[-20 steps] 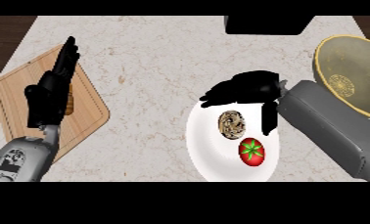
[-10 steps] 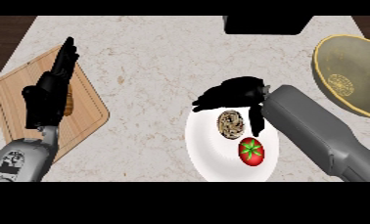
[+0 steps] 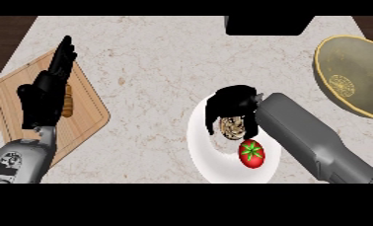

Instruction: Pick the cupcake from the plate and place it in the bowl

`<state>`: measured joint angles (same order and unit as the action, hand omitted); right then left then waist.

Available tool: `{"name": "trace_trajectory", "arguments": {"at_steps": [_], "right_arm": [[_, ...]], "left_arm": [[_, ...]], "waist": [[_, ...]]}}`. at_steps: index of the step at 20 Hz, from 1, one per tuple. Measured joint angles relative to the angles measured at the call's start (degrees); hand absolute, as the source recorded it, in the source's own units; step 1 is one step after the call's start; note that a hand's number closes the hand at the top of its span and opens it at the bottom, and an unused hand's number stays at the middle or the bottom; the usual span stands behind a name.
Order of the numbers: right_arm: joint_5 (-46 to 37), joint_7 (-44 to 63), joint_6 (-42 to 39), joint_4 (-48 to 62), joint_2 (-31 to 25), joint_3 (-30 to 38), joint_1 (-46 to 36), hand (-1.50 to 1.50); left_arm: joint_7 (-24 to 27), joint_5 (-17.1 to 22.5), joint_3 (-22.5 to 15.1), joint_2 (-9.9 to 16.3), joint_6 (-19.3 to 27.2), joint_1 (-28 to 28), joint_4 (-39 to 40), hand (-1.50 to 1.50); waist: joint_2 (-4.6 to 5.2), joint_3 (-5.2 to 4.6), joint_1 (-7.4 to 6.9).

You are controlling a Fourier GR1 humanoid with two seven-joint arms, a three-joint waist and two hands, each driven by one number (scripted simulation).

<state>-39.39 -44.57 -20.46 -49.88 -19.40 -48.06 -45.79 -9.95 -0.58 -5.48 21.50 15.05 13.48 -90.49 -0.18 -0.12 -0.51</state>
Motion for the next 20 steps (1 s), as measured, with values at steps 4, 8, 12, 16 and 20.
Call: {"name": "trace_trajectory", "arguments": {"at_steps": [4, 8, 12, 16, 20], "right_arm": [[-2.0, -1.9, 2.1, 1.5, 1.9, 1.3, 0.1, 1.5], [-2.4, -3.9, 2.6, 2.3, 2.2, 2.6, 0.6, 1.5], [-2.8, 0.6, 2.4, -3.1, 0.5, 3.7, 5.1, 1.5], [-1.9, 8.4, 6.2, -8.4, -1.2, 6.4, 13.5, 1.5], [-1.2, 14.3, 9.9, -17.1, -3.2, 7.9, 21.6, 1.5]], "left_arm": [[-0.2, -1.0, 0.3, -1.0, -0.3, 0.1, -0.1, 0.0], [0.5, -1.1, 1.5, -1.1, -1.1, 0.0, 0.6, 0.0], [0.5, -1.0, 2.6, -0.6, -1.7, -1.9, -0.1, 0.0], [0.2, -1.4, 3.9, -0.2, -0.4, -4.3, -0.1, 0.0], [-0.3, -1.6, 5.2, 0.3, 0.5, -5.6, -0.3, 0.0]], "waist": [[-0.28, -0.16, 0.07], [-0.31, -0.23, 0.09], [-1.06, -0.42, 1.47], [-2.93, -0.49, 5.36], [-3.62, -0.45, 7.7]]}}
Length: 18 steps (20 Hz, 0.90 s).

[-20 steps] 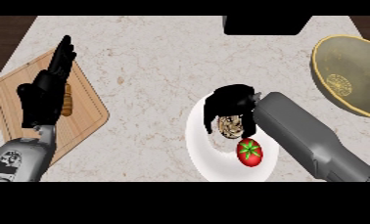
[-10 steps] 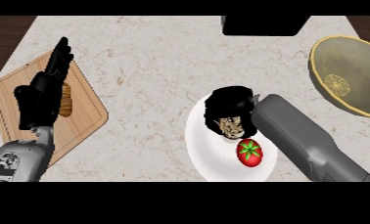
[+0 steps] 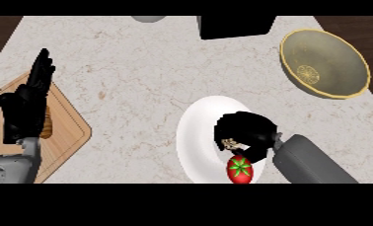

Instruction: Pick the cupcake from the plate and place it in the bowl

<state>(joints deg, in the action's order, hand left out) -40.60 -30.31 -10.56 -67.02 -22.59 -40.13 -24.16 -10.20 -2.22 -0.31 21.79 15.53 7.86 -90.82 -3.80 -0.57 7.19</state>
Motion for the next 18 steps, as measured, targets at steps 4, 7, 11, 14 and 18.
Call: {"name": "trace_trajectory", "arguments": {"at_steps": [4, 7, 11, 14, 18], "right_arm": [[4.2, 3.0, 1.3, -9.7, -2.2, 2.2, 9.6, 1.5], [8.8, 4.7, 2.1, -17.9, -4.1, 5.1, 16.4, 1.5], [14.3, 7.9, 4.2, -29.8, -7.2, 10.2, 25.3, 1.5], [17.5, 11.3, 5.8, -39.0, -11.0, 15.7, 31.6, 1.5], [23.4, 16.6, 6.8, -50.6, -15.2, 24.7, 39.3, 1.5]], "left_arm": [[-0.1, 0.3, 0.9, 0.3, 0.2, -1.5, -0.7, 0.0], [-0.2, 0.4, 1.4, 0.6, 0.3, -2.0, -1.2, 0.0], [0.3, 0.6, 1.7, 0.6, 0.2, -2.9, -1.8, 0.0], [0.7, 0.7, 1.7, 0.5, 0.1, -3.4, -2.6, 0.0], [0.4, 0.6, 1.0, 0.5, -0.6, -2.0, -3.3, 0.0]], "waist": [[0.29, 0.11, 1.53], [0.84, 0.19, 2.12], [1.32, 0.23, 2.28], [1.7, 0.25, 1.66], [2.4, 0.33, -0.18]]}}
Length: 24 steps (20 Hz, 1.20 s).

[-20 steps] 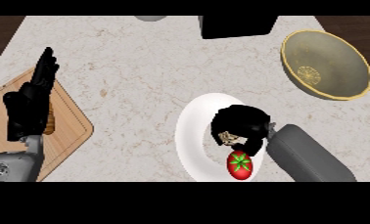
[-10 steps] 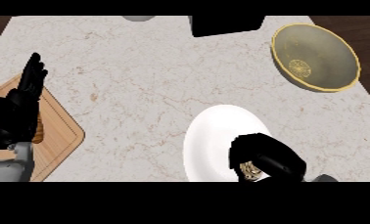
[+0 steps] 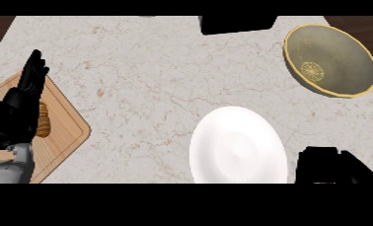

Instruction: Pick the cupcake from the plate and place it in the bowl

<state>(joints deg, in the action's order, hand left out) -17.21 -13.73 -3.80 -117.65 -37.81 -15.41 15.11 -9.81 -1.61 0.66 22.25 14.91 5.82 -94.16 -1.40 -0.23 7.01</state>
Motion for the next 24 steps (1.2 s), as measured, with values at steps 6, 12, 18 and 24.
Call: {"name": "trace_trajectory", "arguments": {"at_steps": [6, 12, 18, 24], "right_arm": [[11.6, 7.4, -0.6, -8.8, -1.1, 13.7, 5.6, 1.5], [21.3, 10.0, -2.9, 0.4, -1.7, 25.1, -2.8, 1.5], [19.9, 4.6, -3.0, 19.1, -1.8, 28.3, -15.5, 1.5], [9.7, -3.5, 1.7, 37.6, -3.3, 27.9, -26.6, 1.5]], "left_arm": [[-0.5, -0.7, -2.0, -1.4, -1.1, 3.0, 0.4, 0.0], [0.4, -1.9, -3.5, -3.6, -1.7, 4.6, 1.9, 0.0], [-0.1, -2.5, -3.6, -4.2, -2.8, 7.5, 3.5, 0.0], [-0.3, -3.2, -3.8, -5.1, -3.1, 8.5, 3.8, 0.0]], "waist": [[0.91, 0.14, -3.86], [1.38, 0.2, -6.31], [1.63, 0.27, -7.6], [1.85, 0.31, -8.58]]}}
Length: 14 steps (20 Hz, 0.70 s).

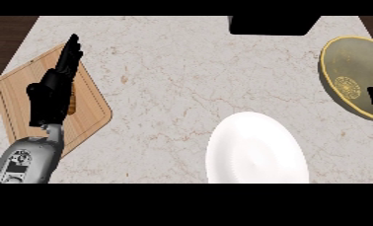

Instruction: Pick the cupcake from the plate and place it in the bowl

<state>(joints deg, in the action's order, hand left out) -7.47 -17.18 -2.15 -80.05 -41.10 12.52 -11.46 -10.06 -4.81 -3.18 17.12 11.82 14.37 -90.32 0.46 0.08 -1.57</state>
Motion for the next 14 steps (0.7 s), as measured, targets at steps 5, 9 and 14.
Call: {"name": "trace_trajectory", "arguments": {"at_steps": [5, 9, 14], "right_arm": [[-8.9, -5.9, 7.0, 16.0, 1.0, -1.9, -9.4, 1.5], [-12.0, -11.6, 9.7, 31.2, 1.4, -1.4, -16.7, 1.5], [-12.6, -13.6, 6.3, 45.5, 2.6, -1.4, -24.2, -1.5]], "left_arm": [[0.7, -0.2, 0.3, -0.3, -0.5, 0.2, 0.5, 0.0], [0.7, 0.0, 0.3, -0.4, -1.2, 0.6, 0.5, 0.0], [0.6, -0.5, -0.1, -1.2, -1.1, 0.9, 0.5, 0.0]], "waist": [[0.16, 0.02, -0.65], [0.43, 0.07, -1.28], [0.69, 0.14, -1.93]]}}
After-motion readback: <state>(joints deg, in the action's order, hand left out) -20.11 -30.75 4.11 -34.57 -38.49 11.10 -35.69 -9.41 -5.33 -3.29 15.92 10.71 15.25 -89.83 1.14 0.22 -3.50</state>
